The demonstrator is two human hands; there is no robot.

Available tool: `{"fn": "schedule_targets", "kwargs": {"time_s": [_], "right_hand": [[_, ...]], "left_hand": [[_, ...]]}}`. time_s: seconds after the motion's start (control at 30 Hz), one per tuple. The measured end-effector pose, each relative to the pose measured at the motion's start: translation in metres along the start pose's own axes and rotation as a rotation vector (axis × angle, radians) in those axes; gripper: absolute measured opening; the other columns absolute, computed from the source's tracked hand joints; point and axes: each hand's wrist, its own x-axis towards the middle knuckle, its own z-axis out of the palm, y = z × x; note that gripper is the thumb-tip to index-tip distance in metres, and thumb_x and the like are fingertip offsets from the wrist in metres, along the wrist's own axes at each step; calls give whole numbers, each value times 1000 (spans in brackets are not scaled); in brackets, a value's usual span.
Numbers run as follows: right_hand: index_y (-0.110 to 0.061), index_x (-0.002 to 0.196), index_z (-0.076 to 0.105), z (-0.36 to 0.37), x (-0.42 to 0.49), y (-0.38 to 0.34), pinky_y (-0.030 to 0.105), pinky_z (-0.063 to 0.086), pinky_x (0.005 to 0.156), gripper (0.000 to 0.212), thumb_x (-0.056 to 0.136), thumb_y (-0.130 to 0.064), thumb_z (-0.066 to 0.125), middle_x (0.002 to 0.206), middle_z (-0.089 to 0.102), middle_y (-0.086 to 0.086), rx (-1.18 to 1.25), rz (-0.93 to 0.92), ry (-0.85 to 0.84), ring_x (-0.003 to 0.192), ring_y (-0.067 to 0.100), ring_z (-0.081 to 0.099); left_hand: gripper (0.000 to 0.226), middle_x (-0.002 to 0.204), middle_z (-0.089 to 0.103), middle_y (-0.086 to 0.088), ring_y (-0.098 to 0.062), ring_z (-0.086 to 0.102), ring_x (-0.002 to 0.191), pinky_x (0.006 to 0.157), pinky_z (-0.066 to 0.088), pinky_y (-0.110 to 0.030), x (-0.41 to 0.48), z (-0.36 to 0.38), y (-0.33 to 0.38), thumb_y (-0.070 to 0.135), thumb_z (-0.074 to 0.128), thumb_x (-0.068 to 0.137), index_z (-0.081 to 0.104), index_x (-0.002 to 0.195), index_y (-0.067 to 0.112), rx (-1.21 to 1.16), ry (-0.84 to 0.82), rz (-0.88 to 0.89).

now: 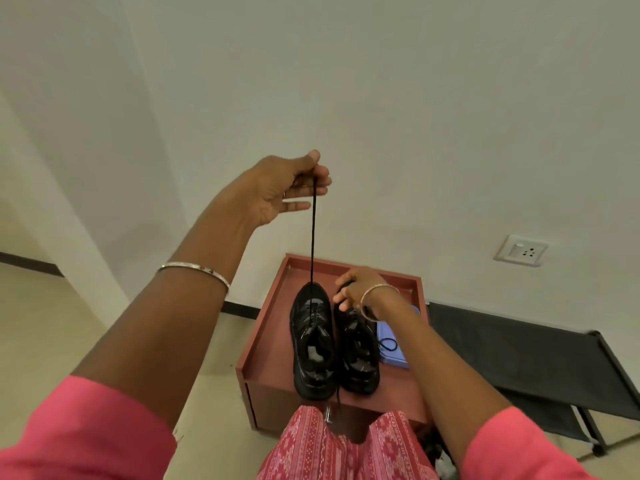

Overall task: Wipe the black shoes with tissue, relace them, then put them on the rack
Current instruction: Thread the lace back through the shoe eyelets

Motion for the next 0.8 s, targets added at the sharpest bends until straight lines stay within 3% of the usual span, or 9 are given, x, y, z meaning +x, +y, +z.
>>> {"fn": "schedule_targets", "kwargs": {"time_s": [0.2, 0.37, 0.5, 0.67, 0.8], "right_hand": [[1, 105, 57, -55, -58, -73, 22, 42, 43, 16, 96, 8, 47, 88, 75, 20, -155, -169, 74, 57, 20, 65], [7, 102, 65, -80, -104, -119, 19, 46, 46, 12, 97, 2, 55, 87, 76, 21, -155, -304, 151, 60, 18, 68], [9, 102, 67, -90, -133, -142, 18, 50, 51, 14, 96, 2, 58, 89, 76, 20, -60, -380, 179, 65, 18, 71], [15, 103, 66, -98, -161, -160, 19, 58, 60, 15, 93, 6, 62, 94, 74, 24, 224, -481, 205, 73, 23, 74], [17, 105, 65, -94, -166, -156, 26, 62, 70, 16, 95, 6, 60, 99, 71, 28, 270, -542, 186, 82, 30, 72]], "left_hand": [[46, 110, 75, 4, -13, 69, 107, 97, 51, -39, -22, 16, 3, 56, 57, 93, 74, 108, 16, 93, -40, 54], [28, 120, 69, 6, -13, 65, 112, 96, 54, -39, -36, 23, 1, 34, 63, 96, 69, 118, 19, 164, -63, 148], [22, 114, 71, -1, -19, 66, 111, 88, 57, -34, -41, 29, 0, 8, 57, 99, 72, 114, 15, 181, 26, 246], [17, 103, 75, -5, -22, 70, 103, 73, 57, -26, -51, 36, 0, 7, 62, 96, 75, 103, 15, 163, 144, 354], [10, 94, 76, -6, -22, 72, 96, 67, 54, -24, -56, 43, 3, 8, 68, 92, 71, 99, 14, 94, 220, 394]]}}
